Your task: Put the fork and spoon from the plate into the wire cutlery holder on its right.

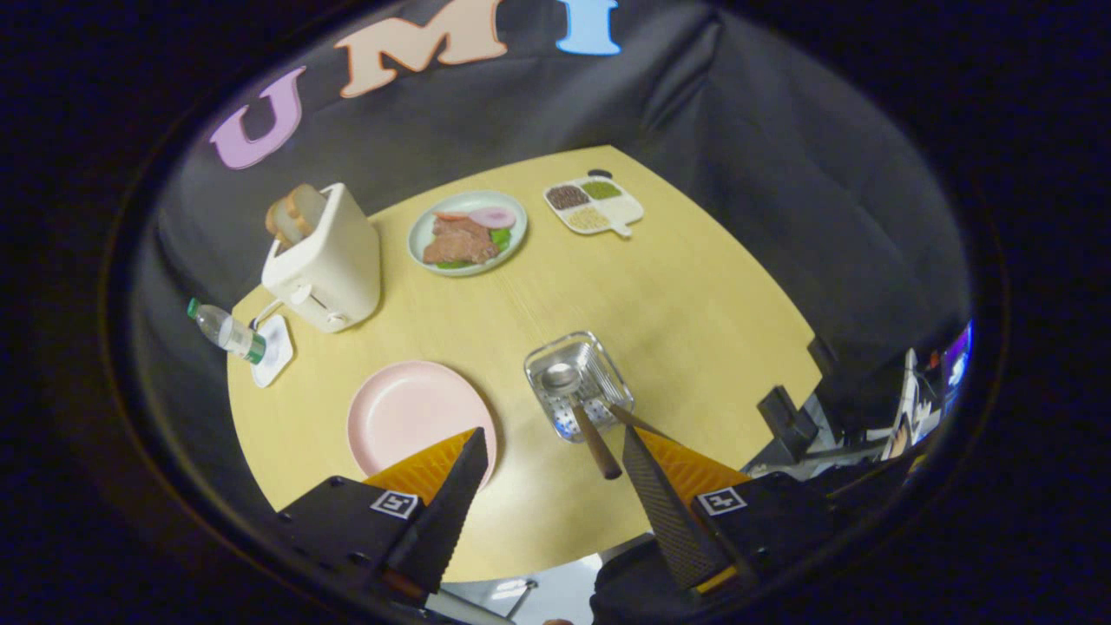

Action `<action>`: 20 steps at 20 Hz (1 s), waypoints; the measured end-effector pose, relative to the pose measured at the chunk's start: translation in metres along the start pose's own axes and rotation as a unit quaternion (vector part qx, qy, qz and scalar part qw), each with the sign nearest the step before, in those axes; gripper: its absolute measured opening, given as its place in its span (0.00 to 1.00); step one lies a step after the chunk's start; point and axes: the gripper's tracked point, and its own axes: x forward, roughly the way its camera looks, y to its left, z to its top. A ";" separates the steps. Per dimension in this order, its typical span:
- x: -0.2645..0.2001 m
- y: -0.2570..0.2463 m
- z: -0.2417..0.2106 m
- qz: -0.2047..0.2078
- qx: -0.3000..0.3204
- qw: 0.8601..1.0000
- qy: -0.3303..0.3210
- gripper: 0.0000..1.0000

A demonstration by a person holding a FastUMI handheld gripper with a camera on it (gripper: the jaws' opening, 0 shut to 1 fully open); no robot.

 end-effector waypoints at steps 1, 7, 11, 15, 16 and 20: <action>-0.004 0.005 0.013 0.013 -0.007 0.999 -0.037 1.00; -0.045 0.020 0.080 0.065 -0.046 0.972 -0.221 0.99; -0.085 0.033 0.108 0.102 -0.061 0.938 -0.327 1.00; -0.122 0.044 0.117 0.118 -0.086 0.898 -0.415 1.00; -0.128 0.044 0.116 0.118 -0.091 0.893 -0.425 1.00; -0.133 0.041 0.107 0.113 -0.106 0.887 -0.435 1.00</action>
